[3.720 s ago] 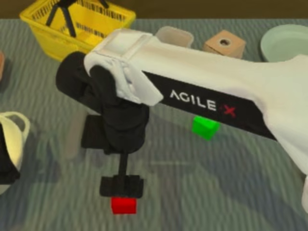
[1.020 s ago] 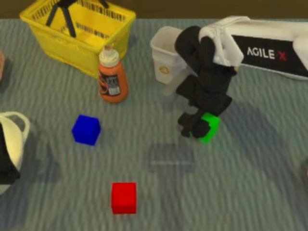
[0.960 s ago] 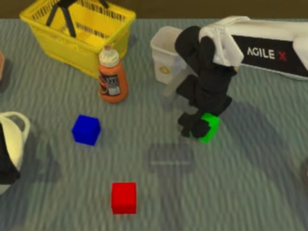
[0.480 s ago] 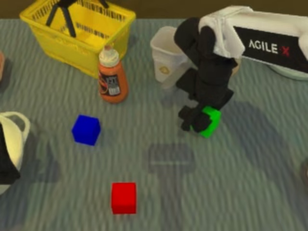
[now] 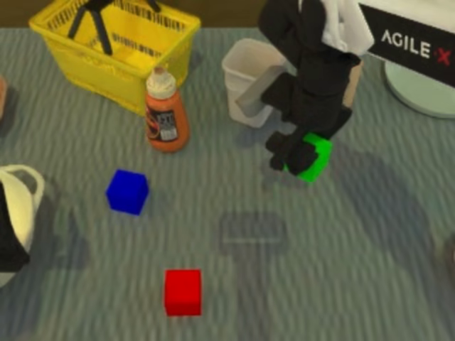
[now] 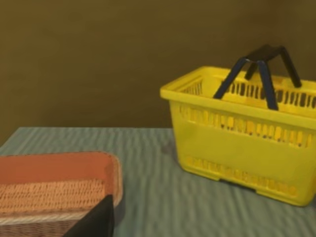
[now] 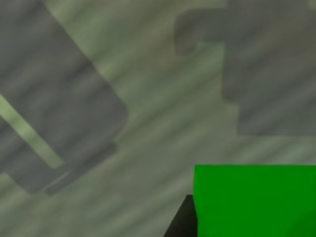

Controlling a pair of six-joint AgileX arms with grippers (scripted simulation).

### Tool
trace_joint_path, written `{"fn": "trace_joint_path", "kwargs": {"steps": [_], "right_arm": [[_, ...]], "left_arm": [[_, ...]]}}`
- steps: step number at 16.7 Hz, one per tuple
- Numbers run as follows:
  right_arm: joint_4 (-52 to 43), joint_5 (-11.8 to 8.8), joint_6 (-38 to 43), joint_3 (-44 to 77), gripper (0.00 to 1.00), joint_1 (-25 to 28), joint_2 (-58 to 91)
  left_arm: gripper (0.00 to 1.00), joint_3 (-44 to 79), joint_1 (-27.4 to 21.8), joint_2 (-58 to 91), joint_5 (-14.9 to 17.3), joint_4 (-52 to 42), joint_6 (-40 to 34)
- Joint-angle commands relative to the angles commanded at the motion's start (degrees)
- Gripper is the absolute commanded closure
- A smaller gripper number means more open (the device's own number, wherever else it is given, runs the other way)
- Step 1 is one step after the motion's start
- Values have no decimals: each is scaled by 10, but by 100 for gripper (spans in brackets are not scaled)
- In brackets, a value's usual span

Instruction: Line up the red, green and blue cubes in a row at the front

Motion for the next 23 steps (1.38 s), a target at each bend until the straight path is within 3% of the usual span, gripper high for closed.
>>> {"fn": "trace_joint_path", "kwargs": {"steps": [4, 12, 19, 23], "right_arm": [[7, -1, -14, -24, 100, 20, -19], [51, -8, -139, -223, 100, 212, -169], [63, -8, -144, -240, 100, 220, -175], [144, -8, -145, -295, 100, 222, -154]], "left_arm": [[0, 0, 0, 0, 0, 0, 0], [0, 0, 0, 0, 0, 0, 0], [0, 0, 0, 0, 0, 0, 0], [0, 0, 0, 0, 0, 0, 0]]}}
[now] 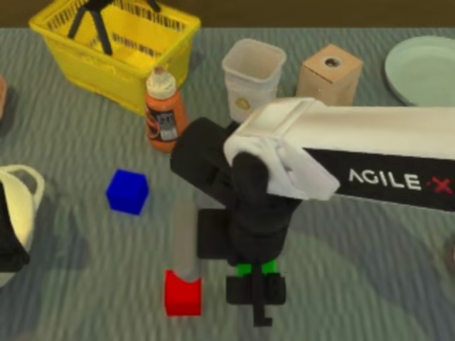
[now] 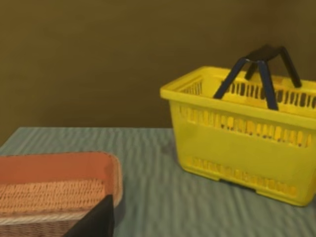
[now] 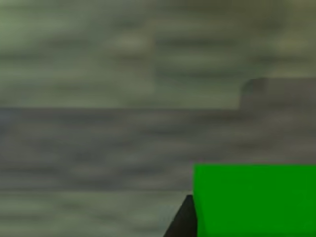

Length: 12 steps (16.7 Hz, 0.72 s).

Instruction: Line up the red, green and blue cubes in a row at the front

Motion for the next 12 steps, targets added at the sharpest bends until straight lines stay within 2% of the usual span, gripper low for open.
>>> {"fn": "trace_joint_path", "kwargs": {"steps": [3, 7, 12], "right_arm": [[51, 0, 0, -37, 100, 2, 15], [57, 0, 0, -41, 100, 2, 18], [57, 0, 0, -41, 62, 2, 18]], "left_arm": [[0, 0, 0, 0, 0, 0, 0], [0, 0, 0, 0, 0, 0, 0], [0, 0, 0, 0, 0, 0, 0]]}}
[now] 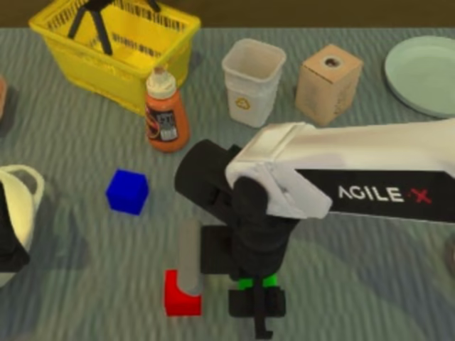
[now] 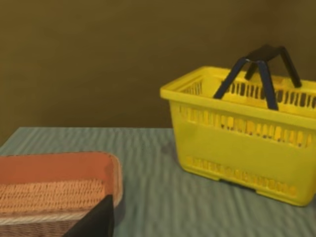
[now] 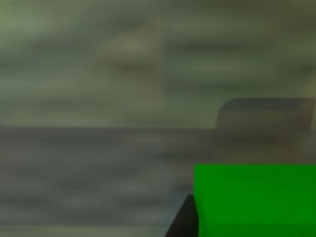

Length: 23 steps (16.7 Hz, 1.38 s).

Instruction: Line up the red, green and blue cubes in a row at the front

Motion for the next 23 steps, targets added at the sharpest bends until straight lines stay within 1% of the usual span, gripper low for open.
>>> {"fn": "trace_joint_path", "kwargs": {"steps": [8, 9, 18, 20, 23], "right_arm": [[0, 0, 0, 0, 2, 0, 0], [0, 0, 0, 0, 0, 0, 0], [-2, 0, 0, 2, 0, -1, -1], [-24, 0, 0, 17, 0, -1, -7], [-84, -1, -3, 54, 0, 2, -25]], "left_arm": [[0, 0, 0, 0, 0, 0, 0], [0, 0, 0, 0, 0, 0, 0], [0, 0, 0, 0, 0, 0, 0], [0, 0, 0, 0, 0, 0, 0], [0, 0, 0, 0, 0, 0, 0]]}}
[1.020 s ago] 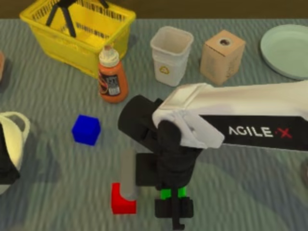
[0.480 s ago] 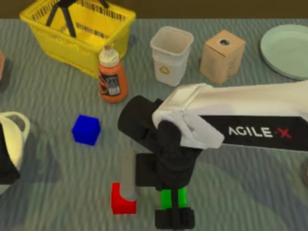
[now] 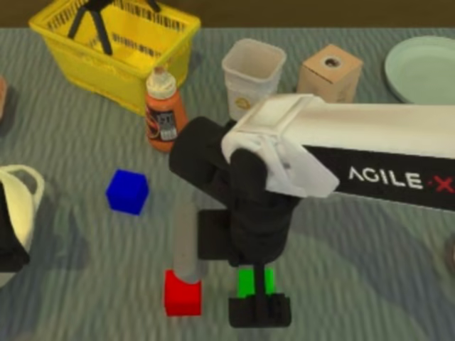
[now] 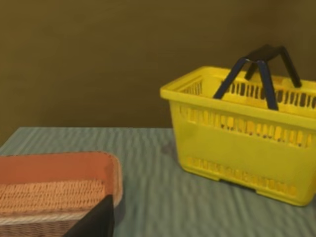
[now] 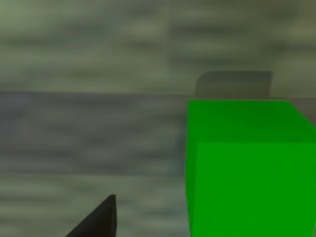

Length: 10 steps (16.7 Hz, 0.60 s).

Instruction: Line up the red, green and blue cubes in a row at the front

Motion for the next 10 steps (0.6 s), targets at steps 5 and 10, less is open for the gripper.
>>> {"fn": "trace_joint_path", "kwargs": {"steps": [5, 10], "right_arm": [[-60, 0, -1, 40, 0, 0, -24], [-54, -1, 1, 34, 0, -5, -28]], "left_arm": [[0, 0, 0, 0, 0, 0, 0], [0, 6, -1, 6, 0, -3, 0]]}}
